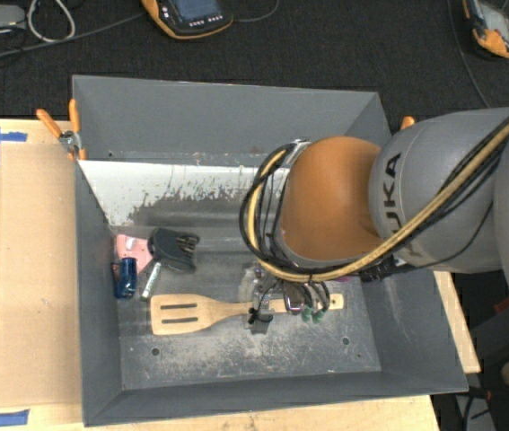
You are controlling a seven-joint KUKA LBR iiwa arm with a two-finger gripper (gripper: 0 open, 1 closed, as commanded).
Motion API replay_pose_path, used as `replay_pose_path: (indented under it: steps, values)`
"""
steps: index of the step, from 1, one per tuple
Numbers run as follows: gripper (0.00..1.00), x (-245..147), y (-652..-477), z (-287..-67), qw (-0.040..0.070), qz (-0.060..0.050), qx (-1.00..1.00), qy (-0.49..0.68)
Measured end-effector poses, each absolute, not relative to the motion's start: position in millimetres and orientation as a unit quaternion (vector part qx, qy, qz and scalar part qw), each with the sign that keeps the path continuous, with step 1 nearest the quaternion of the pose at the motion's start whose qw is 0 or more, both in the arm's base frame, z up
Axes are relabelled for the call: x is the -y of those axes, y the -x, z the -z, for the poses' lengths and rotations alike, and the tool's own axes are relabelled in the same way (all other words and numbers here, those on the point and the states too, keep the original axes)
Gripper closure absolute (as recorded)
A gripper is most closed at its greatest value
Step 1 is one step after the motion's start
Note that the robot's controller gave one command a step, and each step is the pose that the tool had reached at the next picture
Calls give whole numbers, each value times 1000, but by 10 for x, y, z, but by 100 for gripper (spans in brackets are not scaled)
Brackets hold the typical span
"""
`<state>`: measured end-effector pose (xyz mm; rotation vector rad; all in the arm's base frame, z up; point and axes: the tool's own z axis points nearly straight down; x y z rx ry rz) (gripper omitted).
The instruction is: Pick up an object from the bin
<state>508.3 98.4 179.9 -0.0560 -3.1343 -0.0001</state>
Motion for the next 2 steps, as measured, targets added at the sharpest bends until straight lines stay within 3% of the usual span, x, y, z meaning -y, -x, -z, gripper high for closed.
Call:
replay_pose_path:
  steps: [2]
  values:
    - [100,-982,-5070,-2068,5,0,1000,16]
